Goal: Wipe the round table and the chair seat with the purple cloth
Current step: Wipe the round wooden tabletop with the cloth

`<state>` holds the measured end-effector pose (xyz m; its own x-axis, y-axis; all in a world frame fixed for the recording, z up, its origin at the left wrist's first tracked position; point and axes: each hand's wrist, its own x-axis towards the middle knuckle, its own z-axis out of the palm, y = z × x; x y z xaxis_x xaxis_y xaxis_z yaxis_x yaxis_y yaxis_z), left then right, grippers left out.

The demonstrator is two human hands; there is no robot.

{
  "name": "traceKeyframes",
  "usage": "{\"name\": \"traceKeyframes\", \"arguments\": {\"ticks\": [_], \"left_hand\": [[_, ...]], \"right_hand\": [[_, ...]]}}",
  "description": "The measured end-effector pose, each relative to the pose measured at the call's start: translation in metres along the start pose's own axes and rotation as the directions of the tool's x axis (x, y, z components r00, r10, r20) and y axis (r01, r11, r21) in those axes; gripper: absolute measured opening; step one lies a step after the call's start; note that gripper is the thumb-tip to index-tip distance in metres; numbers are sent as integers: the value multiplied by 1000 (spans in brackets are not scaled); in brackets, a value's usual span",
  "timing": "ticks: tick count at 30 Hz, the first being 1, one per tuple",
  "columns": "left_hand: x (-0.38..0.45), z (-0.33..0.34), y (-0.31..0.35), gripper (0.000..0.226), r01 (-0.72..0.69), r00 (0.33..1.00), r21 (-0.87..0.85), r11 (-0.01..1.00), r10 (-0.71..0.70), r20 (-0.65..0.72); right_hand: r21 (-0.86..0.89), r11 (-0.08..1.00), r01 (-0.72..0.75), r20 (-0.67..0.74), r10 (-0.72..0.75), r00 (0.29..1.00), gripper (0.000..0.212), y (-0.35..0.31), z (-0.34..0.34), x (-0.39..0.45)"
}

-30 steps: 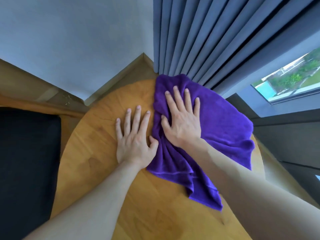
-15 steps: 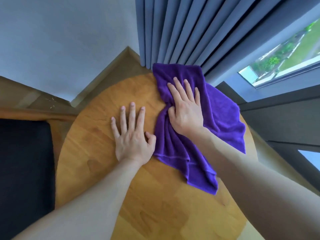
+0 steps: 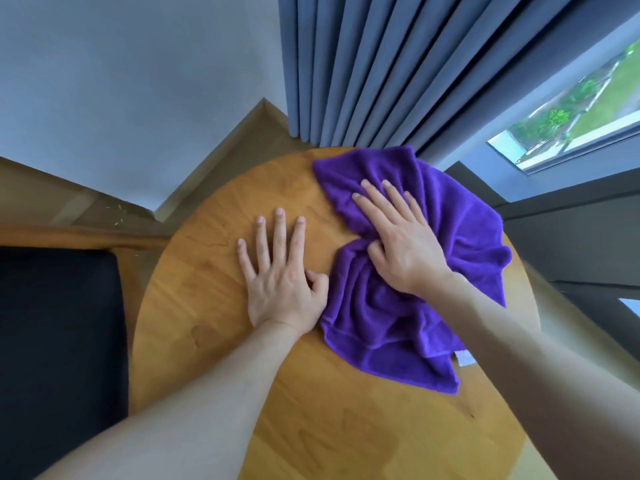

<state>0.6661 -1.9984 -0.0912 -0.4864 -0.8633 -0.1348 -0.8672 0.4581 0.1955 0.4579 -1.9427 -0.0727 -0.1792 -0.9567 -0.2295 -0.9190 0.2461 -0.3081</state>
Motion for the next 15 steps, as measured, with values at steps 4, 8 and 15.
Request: {"name": "traceKeyframes", "arguments": {"ticks": [4, 8, 15], "left_hand": [[-2, 0, -2, 87, -14, 999, 29, 999, 13, 31], [-3, 0, -2, 86, -21, 999, 41, 999, 19, 39], [-4, 0, -3, 74, -30, 1000, -32, 999, 30, 1]], "right_hand": [[35, 981, -193, -44, 195, 980, 82, -32, 2, 35], [25, 993, -113, -14, 114, 993, 79, -56, 8, 40], [-1, 995, 98, 41, -98, 994, 78, -42, 21, -26]]}}
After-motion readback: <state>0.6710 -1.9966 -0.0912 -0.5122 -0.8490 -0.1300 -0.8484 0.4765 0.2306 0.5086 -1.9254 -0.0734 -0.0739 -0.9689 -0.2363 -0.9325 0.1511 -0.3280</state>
